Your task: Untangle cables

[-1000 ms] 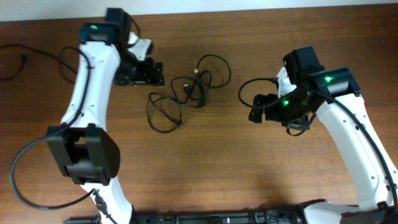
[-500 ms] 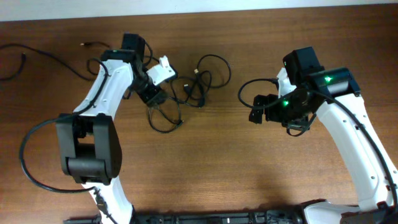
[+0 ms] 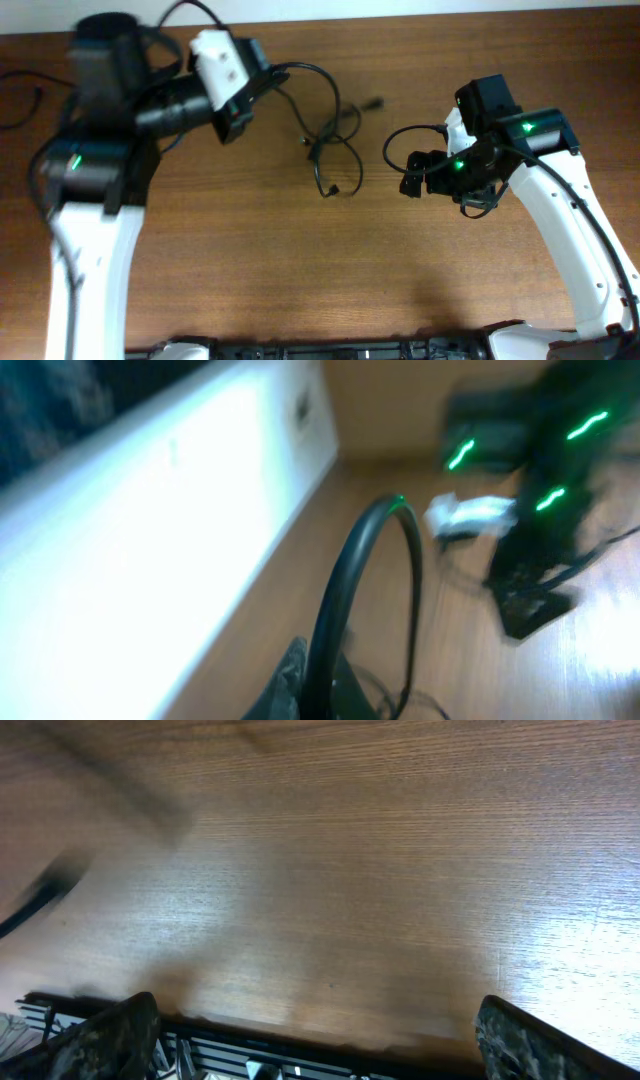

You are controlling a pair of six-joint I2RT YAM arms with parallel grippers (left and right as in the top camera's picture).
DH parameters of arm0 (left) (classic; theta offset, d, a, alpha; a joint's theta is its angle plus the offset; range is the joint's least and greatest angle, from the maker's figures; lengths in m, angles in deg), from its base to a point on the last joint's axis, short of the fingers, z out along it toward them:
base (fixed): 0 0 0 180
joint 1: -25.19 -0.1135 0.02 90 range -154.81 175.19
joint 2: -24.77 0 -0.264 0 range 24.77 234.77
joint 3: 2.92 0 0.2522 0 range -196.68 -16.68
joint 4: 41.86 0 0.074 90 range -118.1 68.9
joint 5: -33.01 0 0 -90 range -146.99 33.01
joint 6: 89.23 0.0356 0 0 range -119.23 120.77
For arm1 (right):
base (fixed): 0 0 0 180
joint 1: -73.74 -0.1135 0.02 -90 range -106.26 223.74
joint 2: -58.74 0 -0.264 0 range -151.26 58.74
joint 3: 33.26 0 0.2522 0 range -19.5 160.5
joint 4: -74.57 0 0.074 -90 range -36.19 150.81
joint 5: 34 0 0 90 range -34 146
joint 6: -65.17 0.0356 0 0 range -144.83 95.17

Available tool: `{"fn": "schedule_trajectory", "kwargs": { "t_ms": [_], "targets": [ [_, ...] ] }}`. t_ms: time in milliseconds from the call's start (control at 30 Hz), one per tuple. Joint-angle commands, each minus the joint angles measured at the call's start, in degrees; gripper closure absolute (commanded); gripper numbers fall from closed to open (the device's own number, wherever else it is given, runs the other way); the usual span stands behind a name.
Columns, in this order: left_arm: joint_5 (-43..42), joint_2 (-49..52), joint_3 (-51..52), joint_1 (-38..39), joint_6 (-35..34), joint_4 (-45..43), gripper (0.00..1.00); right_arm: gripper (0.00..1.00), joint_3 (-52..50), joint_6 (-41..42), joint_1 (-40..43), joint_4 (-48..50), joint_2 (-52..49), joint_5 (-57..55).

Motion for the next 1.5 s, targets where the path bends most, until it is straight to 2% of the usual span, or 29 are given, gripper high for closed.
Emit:
{"fn": "schedule_trajectory", "kwargs": {
  "t_ms": [0,33,100,133,200,233,333,400,500,667,767,933,1000,1100,1133,1233,1333,1367,1433,1467],
  "targets": [
    [-9.1,-6.2,-0.5,0.0,-12.2,-12.0,1.00,0.01,-0.2,0.5,-0.4,0.2,-0.2,-0.1],
    [-7.5,-6.7,-0.5,0.0,-17.3,-15.8,1.00,0.01,-0.2,0.5,-0.4,0.2,-0.2,-0.1],
    [6.8,-6.6,-0.5,0.0,-40.8,-28.4,1.00,0.01,-0.2,0.5,-0.4,0.1,-0.2,-0.1],
    [10.7,-6.3,-0.5,0.0,-46.0,-32.7,1.00,0.01,-0.2,0.5,-0.4,0.1,-0.2,-0.1],
    [15.7,-5.1,-0.5,0.0,-58.9,-47.3,1.00,0.01,-0.2,0.5,-0.4,0.1,-0.2,-0.1],
    [15.7,-4.6,-0.5,0.0,-60.4,-49.6,1.00,0.01,-0.2,0.5,-0.4,0.1,-0.2,0.0],
    [21.4,-1.9,-0.5,0.0,-60.4,-34.0,1.00,0.02,-0.2,-0.8,-0.4,0.3,-0.2,5.2],
    [20.1,0.6,-0.5,0.0,-60.8,-28.5,1.00,0.02,-0.2,-5.8,-0.4,3.6,-0.2,17.2],
    [17.0,0.5,-0.5,0.5,-63.5,-30.3,1.00,0.02,-0.2,-5.8,-0.4,8.2,-0.2,21.0],
    [14.4,0.4,-0.5,0.6,-75.1,-30.8,1.00,0.01,-0.2,-5.6,-6.3,16.6,-0.2,20.7],
    [13.9,0.4,-0.5,0.9,-75.0,-31.1,1.00,0.01,-0.2,2.8,-9.9,23.6,-0.2,19.7],
    [14.8,0.4,-0.5,3.2,-75.0,-30.7,1.00,0.01,-0.2,3.4,-18.5,35.3,-0.2,19.6],
    [18.0,0.4,-0.5,3.4,-75.0,-28.9,1.00,0.02,-0.2,3.5,-20.0,38.6,-0.2,20.3],
    [18.0,0.4,-0.5,3.5,-75.1,-29.1,1.00,0.01,-0.2,7.0,-20.0,40.8,-0.2,19.8],
    [18.0,0.4,-0.5,3.5,-75.7,-29.2,1.00,0.01,-0.2,8.7,-20.0,41.1,-0.2,18.7],
    [18.0,0.4,-0.5,3.5,-85.1,-29.2,1.00,0.00,-0.2,11.0,-21.5,41.1,-0.3,8.8],
    [18.0,0.4,-0.5,3.5,-93.5,-29.1,1.00,0.14,-0.2,11.0,-22.5,40.7,-1.1,1.4],
    [18.0,0.4,-0.5,3.5,-95.4,-29.1,1.00,0.27,-0.2,11.0,-22.6,40.7,-2.8,1.7],
    [17.8,0.4,-0.5,3.5,-95.8,-28.9,1.00,0.38,-0.2,11.0,-23.6,42.2,-5.4,2.5],
    [17.8,0.4,-0.5,3.5,-95.8,-28.8,1.00,0.50,-0.2,11.0,-24.4,43.4,-6.5,2.5]
  ]
}}
